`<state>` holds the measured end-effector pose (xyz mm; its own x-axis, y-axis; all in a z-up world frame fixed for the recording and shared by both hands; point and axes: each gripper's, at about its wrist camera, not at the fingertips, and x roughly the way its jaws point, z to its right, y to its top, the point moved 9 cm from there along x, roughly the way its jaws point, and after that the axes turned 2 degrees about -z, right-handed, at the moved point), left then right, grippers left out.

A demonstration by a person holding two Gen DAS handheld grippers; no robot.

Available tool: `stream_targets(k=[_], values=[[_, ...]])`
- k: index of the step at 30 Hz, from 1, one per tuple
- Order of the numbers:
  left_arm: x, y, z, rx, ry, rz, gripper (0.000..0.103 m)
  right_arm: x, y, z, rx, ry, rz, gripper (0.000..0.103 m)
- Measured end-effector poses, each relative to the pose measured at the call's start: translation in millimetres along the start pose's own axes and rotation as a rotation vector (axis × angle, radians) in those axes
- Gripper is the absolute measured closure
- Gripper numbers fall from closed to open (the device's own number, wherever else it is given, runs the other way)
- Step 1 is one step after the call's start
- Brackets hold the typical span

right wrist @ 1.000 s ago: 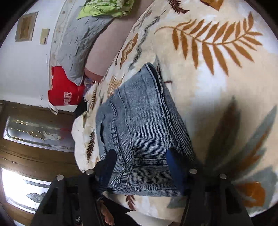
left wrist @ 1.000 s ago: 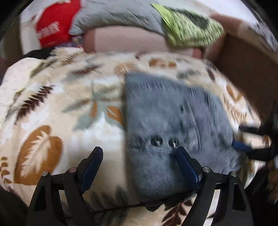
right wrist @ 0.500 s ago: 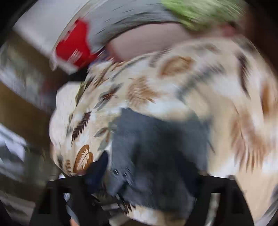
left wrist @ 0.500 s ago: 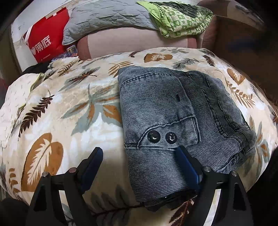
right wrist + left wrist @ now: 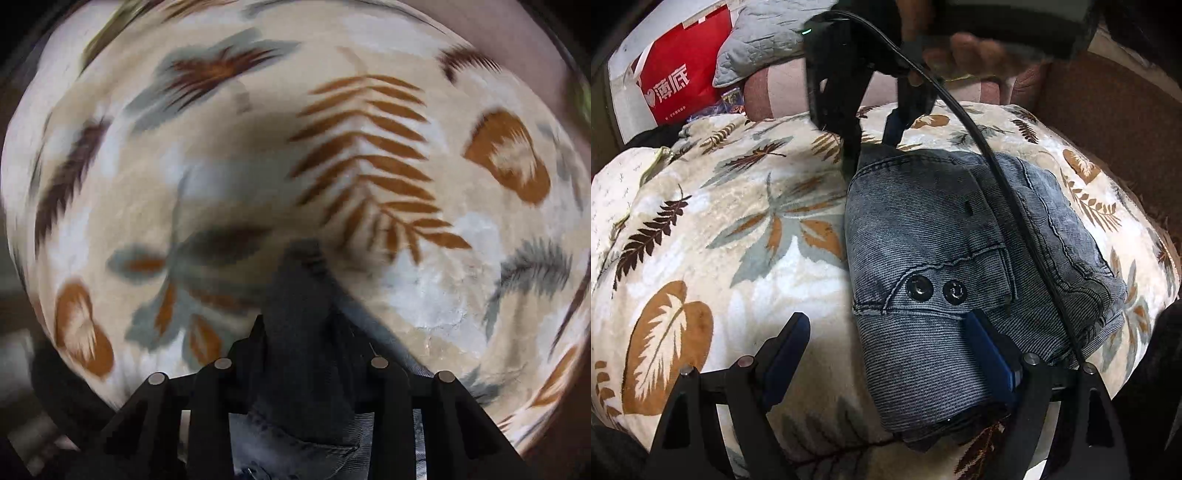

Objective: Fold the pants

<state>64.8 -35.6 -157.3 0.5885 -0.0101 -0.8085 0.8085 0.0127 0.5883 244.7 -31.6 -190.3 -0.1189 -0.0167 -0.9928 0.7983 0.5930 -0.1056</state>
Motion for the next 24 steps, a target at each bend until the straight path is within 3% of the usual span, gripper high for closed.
stream_targets(k=[2, 4, 5, 6, 8, 11, 13, 14, 15, 17, 19, 20, 21, 24], values=[[0, 0, 1, -0.003, -0.004, -0.003, 0.016, -11, 6, 12, 0.068, 0.008, 0.099, 0.067], [-1, 0, 2, 0.000, -0.002, 0.002, 0.016, -43, 4, 45, 0.219, -0.076, 0.294, 0.063], [-1, -1, 1, -0.003, -0.005, 0.004, 0.016, -58, -6, 61, 0.274, -0.125, 0.366, 0.053], [-2, -1, 1, -0.009, -0.010, 0.007, 0.016, -67, -20, 66, 0.304, -0.093, 0.404, 0.045], [-2, -2, 0, -0.022, -0.025, 0.008, 0.016, -76, -53, 60, 0.315, 0.034, 0.446, 0.040], [-1, -2, -3, -0.056, -0.052, 0.000, 0.016, -70, -120, 47, 0.323, 0.181, 0.442, 0.037], [-2, -2, -5, -0.082, -0.077, -0.002, 0.016, -44, -159, 69, 0.391, 0.191, 0.435, 0.035], [-3, -2, -5, -0.094, -0.093, -0.001, 0.016, -22, -168, 85, 0.441, 0.168, 0.402, 0.025], [-5, -2, -5, -0.115, -0.126, -0.004, 0.016, 8, -178, 95, 0.465, 0.176, 0.326, 0.023], [-11, -1, -9, -0.163, -0.154, 0.004, 0.016, 0, -184, 100, 0.463, 0.238, 0.417, 0.024], [-19, 6, -17, -0.180, -0.137, 0.056, 0.016, -31, -200, 94, 0.460, 0.241, 0.477, 0.024], [-23, 12, -25, -0.201, -0.098, 0.092, 0.016, -52, -216, 91, 0.462, 0.234, 0.565, 0.020], [-28, 17, -31, -0.231, -0.077, 0.117, 0.016, -60, -227, 90, 0.478, 0.228, 0.603, 0.011], [-41, 21, -47, -0.322, -0.065, 0.161, 0.016, -60, -263, 86, 0.515, 0.238, 0.649, 0.008]])
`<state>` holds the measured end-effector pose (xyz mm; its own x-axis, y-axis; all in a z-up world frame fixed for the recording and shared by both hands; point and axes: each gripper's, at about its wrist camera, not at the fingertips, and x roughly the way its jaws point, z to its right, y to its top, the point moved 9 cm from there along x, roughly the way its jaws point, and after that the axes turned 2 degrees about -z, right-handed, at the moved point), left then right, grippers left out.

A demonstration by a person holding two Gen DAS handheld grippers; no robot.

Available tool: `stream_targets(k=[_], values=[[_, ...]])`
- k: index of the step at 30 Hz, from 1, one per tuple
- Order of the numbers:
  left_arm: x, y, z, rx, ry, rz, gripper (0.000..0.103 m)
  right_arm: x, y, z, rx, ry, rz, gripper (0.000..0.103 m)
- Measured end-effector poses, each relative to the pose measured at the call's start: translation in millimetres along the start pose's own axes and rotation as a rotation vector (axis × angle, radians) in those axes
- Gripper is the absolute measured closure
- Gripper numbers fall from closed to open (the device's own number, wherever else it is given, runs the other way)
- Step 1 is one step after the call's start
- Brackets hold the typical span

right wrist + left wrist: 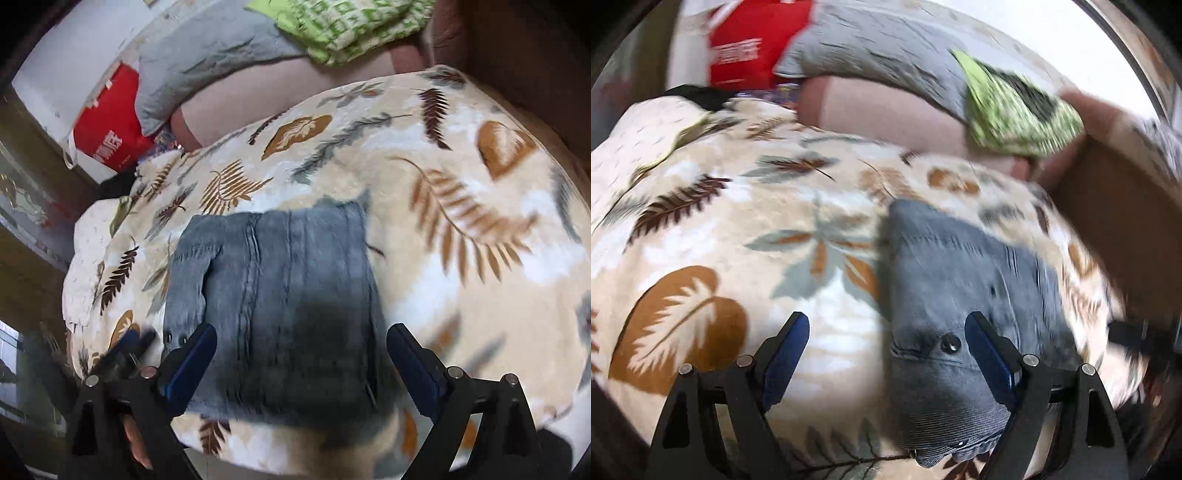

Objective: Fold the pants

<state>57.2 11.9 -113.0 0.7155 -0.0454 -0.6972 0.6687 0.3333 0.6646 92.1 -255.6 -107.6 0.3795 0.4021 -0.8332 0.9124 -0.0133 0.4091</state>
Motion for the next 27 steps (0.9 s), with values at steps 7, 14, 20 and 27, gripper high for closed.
stream_targets(k=[7, 14, 20, 27], values=[[-1, -4, -23, -0.062, 0.074, -0.016, 0.016, 52, -53, 29, 0.067, 0.026, -0.176, 0.007], [-6, 1, -37, -0.070, 0.129, 0.026, 0.016, 10, -37, 19, 0.015, 0.041, -0.028, 0.007], [1, 5, -47, -0.090, 0.184, 0.041, 0.016, -12, -10, 10, -0.056, 0.041, 0.193, 0.007], [-9, 7, -45, -0.111, 0.125, 0.013, 0.016, -34, 1, 72, 0.207, 0.106, 0.292, 0.005]])
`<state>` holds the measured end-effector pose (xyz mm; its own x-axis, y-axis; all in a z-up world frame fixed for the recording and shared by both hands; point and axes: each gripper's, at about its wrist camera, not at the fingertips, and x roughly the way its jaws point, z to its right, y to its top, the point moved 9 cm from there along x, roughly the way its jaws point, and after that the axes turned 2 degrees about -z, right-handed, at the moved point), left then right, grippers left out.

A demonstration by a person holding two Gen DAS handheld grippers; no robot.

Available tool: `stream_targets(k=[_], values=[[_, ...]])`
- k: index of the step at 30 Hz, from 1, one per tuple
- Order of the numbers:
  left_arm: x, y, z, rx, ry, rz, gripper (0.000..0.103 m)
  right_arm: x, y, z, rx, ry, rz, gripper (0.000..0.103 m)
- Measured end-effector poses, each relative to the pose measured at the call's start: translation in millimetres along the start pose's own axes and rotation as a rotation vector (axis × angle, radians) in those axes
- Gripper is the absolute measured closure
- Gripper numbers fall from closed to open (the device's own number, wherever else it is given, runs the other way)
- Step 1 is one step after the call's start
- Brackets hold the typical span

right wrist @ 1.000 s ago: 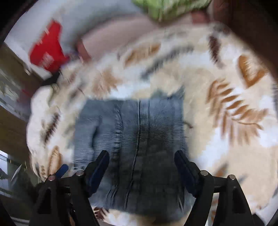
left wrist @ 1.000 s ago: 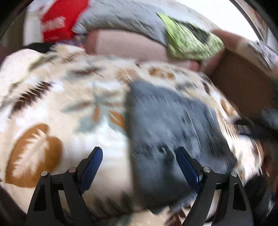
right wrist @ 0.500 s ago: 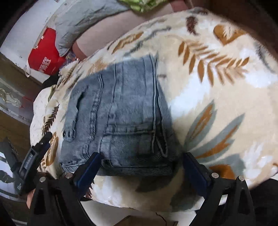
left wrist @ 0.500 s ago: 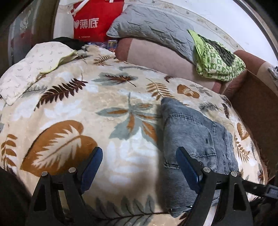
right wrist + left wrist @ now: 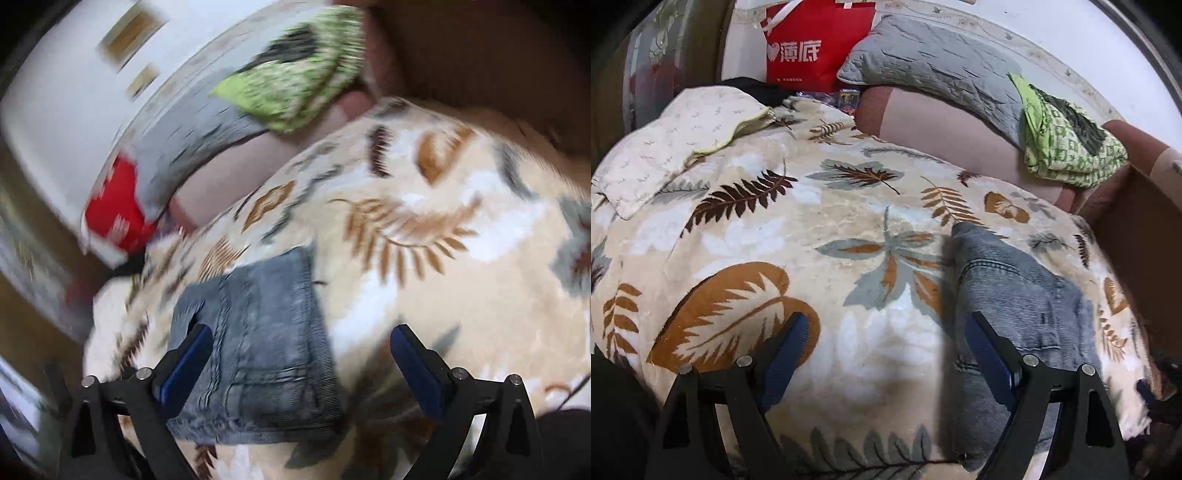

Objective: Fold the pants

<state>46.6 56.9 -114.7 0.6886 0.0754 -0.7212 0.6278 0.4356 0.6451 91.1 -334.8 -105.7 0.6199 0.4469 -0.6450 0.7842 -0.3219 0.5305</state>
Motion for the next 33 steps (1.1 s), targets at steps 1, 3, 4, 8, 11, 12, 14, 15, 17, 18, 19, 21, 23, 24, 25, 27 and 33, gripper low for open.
stream_targets(k=[1, 3, 4, 8, 11, 12, 14, 15, 17, 18, 19, 21, 23, 24, 25, 27, 33], values=[[8, -3, 1, -0.002, -0.023, -0.055, 0.016, 6, 2, 10, 0.057, -0.002, -0.030, 0.005], [19, -5, 3, -0.014, -0.089, -0.130, 0.016, 15, 0, 18, 0.128, 0.023, -0.096, 0.005], [26, -7, 5, -0.021, -0.124, -0.177, 0.016, 18, 0, 16, 0.142, 0.044, -0.118, 0.005], [42, -6, 8, -0.058, -0.213, -0.262, 0.016, 29, -3, -4, 0.101, 0.101, -0.252, 0.005], [49, -5, 24, -0.094, -0.337, -0.327, 0.016, 44, 5, -22, 0.079, 0.211, -0.343, 0.005], [53, -6, 32, -0.092, -0.371, -0.359, 0.016, 54, 5, -27, 0.082, 0.254, -0.405, 0.005], [58, -5, 44, -0.077, -0.409, -0.388, 0.016, 66, 6, -29, 0.087, 0.287, -0.455, 0.005], [61, -6, 49, -0.067, -0.418, -0.399, 0.016, 75, 4, -30, 0.088, 0.297, -0.494, 0.005], [69, -8, 55, -0.060, -0.419, -0.427, 0.016, 90, 2, -27, 0.089, 0.296, -0.533, 0.005], [72, -10, 59, -0.056, -0.427, -0.442, 0.016, 98, -2, -24, 0.090, 0.279, -0.566, 0.005], [75, -11, 61, -0.050, -0.434, -0.451, 0.016, 103, -5, -20, 0.093, 0.260, -0.581, 0.005], [78, -8, 67, -0.035, -0.437, -0.447, 0.017, 110, -11, -18, 0.075, 0.255, -0.609, 0.005], [82, -8, 74, -0.031, -0.445, -0.464, 0.017, 111, -13, -20, 0.076, 0.273, -0.614, 0.005], [82, -8, 77, -0.031, -0.455, -0.469, 0.017, 111, -14, -22, 0.081, 0.290, -0.615, 0.012], [82, -8, 81, -0.025, -0.470, -0.475, 0.023, 114, -14, -25, 0.077, 0.289, -0.618, 0.017], [84, -13, 86, -0.001, -0.450, -0.484, 0.030, 118, -19, -26, 0.050, 0.261, -0.625, 0.024], [87, -18, 85, 0.066, -0.340, -0.454, 0.050, 129, -20, -9, 0.079, 0.206, -0.634, 0.057]])
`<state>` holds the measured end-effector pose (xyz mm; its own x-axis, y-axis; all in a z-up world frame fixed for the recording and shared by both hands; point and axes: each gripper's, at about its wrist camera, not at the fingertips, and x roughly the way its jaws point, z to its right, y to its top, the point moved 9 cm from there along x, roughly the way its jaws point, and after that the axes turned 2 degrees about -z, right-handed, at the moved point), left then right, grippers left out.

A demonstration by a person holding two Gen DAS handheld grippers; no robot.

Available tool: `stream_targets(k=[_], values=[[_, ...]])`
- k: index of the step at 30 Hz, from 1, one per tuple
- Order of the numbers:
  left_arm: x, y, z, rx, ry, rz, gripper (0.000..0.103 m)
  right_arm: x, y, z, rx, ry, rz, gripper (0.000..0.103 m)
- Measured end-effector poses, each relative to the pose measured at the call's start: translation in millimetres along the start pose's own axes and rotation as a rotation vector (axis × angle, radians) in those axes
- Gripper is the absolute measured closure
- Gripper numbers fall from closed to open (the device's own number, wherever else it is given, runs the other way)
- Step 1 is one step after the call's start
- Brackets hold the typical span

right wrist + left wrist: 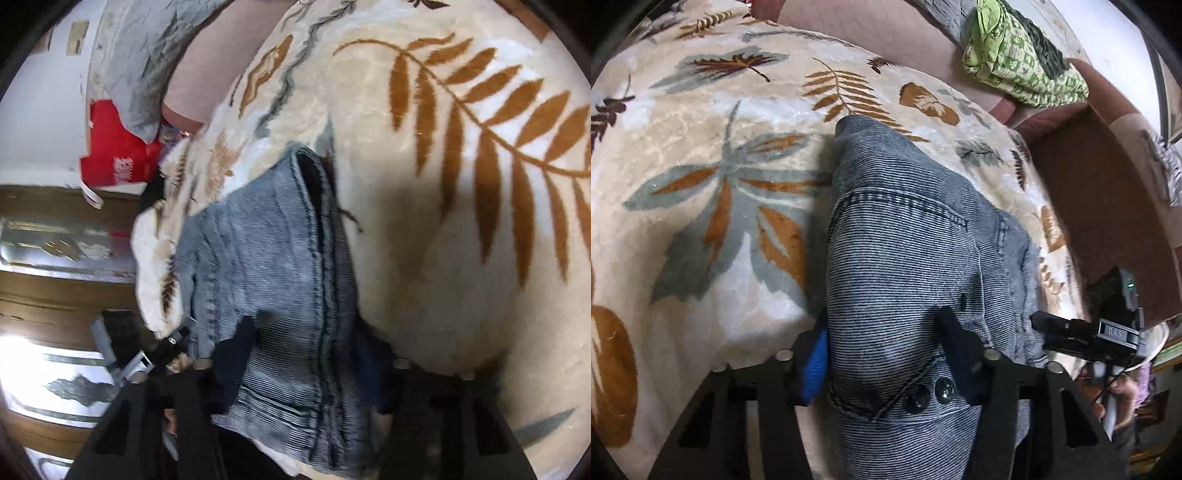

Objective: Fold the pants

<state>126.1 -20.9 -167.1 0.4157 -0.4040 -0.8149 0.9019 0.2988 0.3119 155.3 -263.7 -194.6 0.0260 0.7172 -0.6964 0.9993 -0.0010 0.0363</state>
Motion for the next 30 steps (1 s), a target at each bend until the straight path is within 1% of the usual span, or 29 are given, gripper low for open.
stream_targets(k=[3, 5, 6, 7, 8, 9, 11, 13, 15, 17, 18, 21, 24, 27, 30], values=[[0, -2, 2, 0.030, 0.059, 0.009, 0.056, 1, 0, -2, -0.022, -0.067, -0.007, 0.058], [-1, -2, 6, 0.057, 0.090, 0.020, 0.059, 3, 0, -7, -0.066, -0.150, -0.008, 0.058], [-2, -2, 6, 0.067, 0.101, 0.023, 0.060, 5, -1, -10, -0.095, -0.197, -0.008, 0.054], [-2, -3, 6, 0.078, 0.111, 0.027, 0.061, 7, -1, -12, -0.111, -0.213, -0.015, 0.048], [-2, -2, 7, 0.088, 0.119, 0.030, 0.061, 10, 0, -15, -0.115, -0.196, -0.025, 0.035], [-2, -2, 7, 0.094, 0.124, 0.033, 0.061, 12, 2, -17, -0.108, -0.178, -0.026, 0.034], [-2, -2, 8, 0.105, 0.125, 0.039, 0.063, 14, 3, -18, -0.100, -0.198, -0.027, 0.033], [-1, -1, 9, 0.115, 0.130, 0.043, 0.064, 15, 2, -20, -0.126, -0.236, -0.023, 0.039], [-2, -1, 10, 0.130, 0.135, 0.052, 0.066, 11, 0, -19, -0.127, -0.258, -0.013, 0.062], [-4, -2, 12, 0.145, 0.145, 0.059, 0.068, 4, -2, -21, -0.124, -0.252, 0.000, 0.071], [-4, -2, 12, 0.149, 0.149, 0.063, 0.069, 2, -4, -24, -0.129, -0.252, 0.006, 0.073], [-5, -2, 13, 0.162, 0.162, 0.071, 0.070, -1, -5, -31, -0.152, -0.267, 0.024, 0.075], [-8, -1, 15, 0.170, 0.166, 0.077, 0.073, -4, -7, -40, -0.166, -0.262, 0.042, 0.077], [-16, 0, 20, 0.176, 0.167, 0.099, 0.077, -13, -10, -49, -0.183, -0.239, 0.068, 0.077], [-29, 4, 31, 0.213, 0.172, 0.136, 0.079, -16, -11, -64, -0.210, -0.218, 0.093, 0.078]])
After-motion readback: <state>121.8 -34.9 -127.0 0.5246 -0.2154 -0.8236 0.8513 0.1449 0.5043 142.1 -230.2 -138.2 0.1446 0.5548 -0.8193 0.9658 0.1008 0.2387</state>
